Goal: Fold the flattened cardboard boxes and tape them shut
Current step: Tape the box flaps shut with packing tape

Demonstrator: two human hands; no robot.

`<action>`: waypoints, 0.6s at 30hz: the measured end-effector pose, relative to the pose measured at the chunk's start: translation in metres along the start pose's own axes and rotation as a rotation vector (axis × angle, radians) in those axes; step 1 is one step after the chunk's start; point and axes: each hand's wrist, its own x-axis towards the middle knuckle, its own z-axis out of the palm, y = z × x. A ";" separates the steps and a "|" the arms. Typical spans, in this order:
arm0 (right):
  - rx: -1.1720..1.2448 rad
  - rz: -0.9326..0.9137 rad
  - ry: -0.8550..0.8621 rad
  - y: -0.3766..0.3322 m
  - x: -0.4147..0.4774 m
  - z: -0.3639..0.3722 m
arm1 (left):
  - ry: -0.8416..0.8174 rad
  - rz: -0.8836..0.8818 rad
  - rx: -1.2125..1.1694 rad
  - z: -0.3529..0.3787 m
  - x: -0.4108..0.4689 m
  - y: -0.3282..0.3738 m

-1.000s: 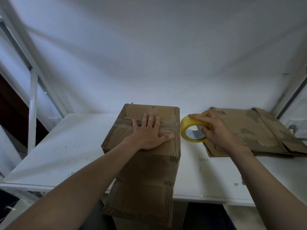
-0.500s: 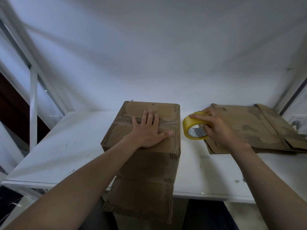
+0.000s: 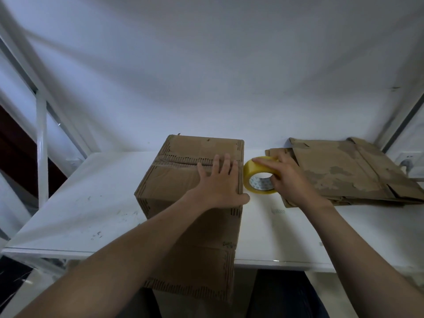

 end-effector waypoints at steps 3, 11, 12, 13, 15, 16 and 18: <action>-0.054 0.020 -0.091 -0.007 -0.008 -0.005 | -0.041 0.020 -0.003 -0.007 -0.003 -0.009; -0.209 -0.062 -0.293 -0.069 -0.037 -0.003 | -0.051 0.170 -0.036 -0.003 -0.048 -0.074; -0.231 -0.073 -0.308 -0.080 -0.041 -0.001 | -0.051 0.176 -0.035 -0.002 -0.053 -0.082; -0.254 -0.090 -0.308 -0.090 -0.045 0.001 | -0.052 0.178 -0.033 -0.001 -0.058 -0.089; -0.307 -0.133 -0.283 -0.110 -0.054 0.006 | -0.052 0.175 -0.025 0.000 -0.070 -0.100; -0.316 -0.152 -0.262 -0.120 -0.058 0.007 | -0.051 0.171 -0.020 0.000 -0.076 -0.105; -0.313 -0.172 -0.225 -0.139 -0.064 0.010 | -0.054 0.159 -0.015 0.001 -0.087 -0.114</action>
